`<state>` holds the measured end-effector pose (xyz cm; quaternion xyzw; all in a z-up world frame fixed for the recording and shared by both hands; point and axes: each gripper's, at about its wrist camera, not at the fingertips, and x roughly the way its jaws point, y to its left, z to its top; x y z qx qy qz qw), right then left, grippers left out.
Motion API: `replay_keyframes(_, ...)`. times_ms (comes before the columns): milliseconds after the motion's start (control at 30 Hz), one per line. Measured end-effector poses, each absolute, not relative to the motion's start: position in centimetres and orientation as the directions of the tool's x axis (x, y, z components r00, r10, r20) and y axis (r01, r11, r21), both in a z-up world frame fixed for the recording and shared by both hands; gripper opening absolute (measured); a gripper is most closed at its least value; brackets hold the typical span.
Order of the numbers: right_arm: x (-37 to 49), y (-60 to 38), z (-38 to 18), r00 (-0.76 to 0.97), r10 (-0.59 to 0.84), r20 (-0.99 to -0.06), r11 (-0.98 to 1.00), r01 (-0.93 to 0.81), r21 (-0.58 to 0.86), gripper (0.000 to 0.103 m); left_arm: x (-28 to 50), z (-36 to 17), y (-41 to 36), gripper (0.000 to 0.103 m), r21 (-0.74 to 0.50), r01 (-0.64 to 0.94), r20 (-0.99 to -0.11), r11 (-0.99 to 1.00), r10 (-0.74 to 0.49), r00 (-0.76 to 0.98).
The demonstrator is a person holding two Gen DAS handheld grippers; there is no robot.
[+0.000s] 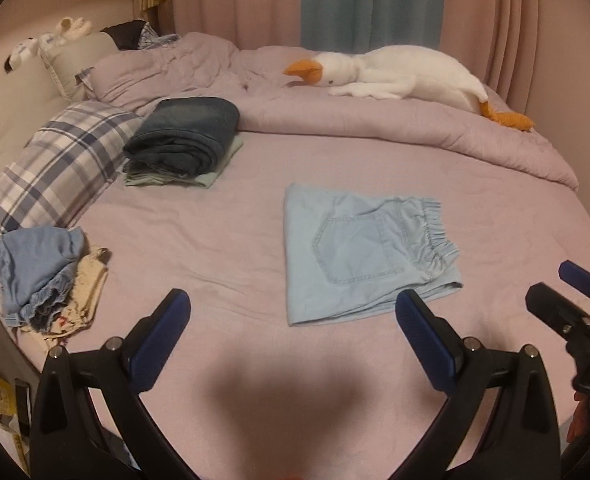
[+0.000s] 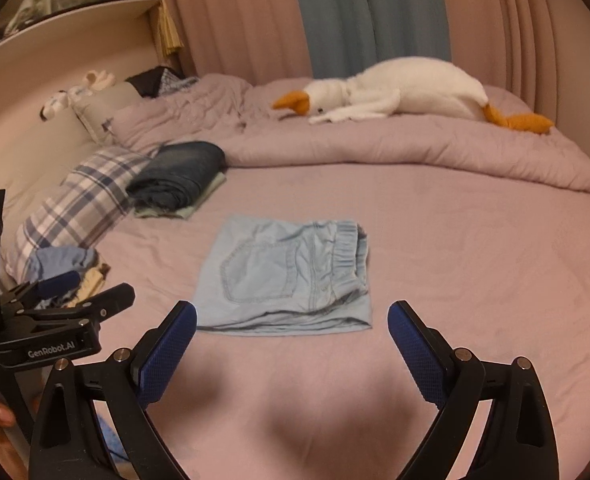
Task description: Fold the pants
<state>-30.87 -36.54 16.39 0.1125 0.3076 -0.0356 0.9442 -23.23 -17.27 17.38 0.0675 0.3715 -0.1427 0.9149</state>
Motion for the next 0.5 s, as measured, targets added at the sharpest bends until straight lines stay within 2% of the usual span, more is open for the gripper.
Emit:
replay_keyframes(167, -30.5, -36.3, 14.1, 0.762, 0.000, -0.647, 0.965, 0.169, 0.199, 0.096, -24.1, 16.9, -16.9, 0.103, 0.004, 0.313, -0.711, 0.950, -0.218, 0.669)
replay_keyframes(500, -31.4, -35.3, 14.4, 0.762, 0.003, -0.648, 0.968, 0.161, 0.194, 0.096, -25.0, 17.0, -17.4, 0.103, 0.006, 0.332, -0.713, 0.943, -0.229, 0.663)
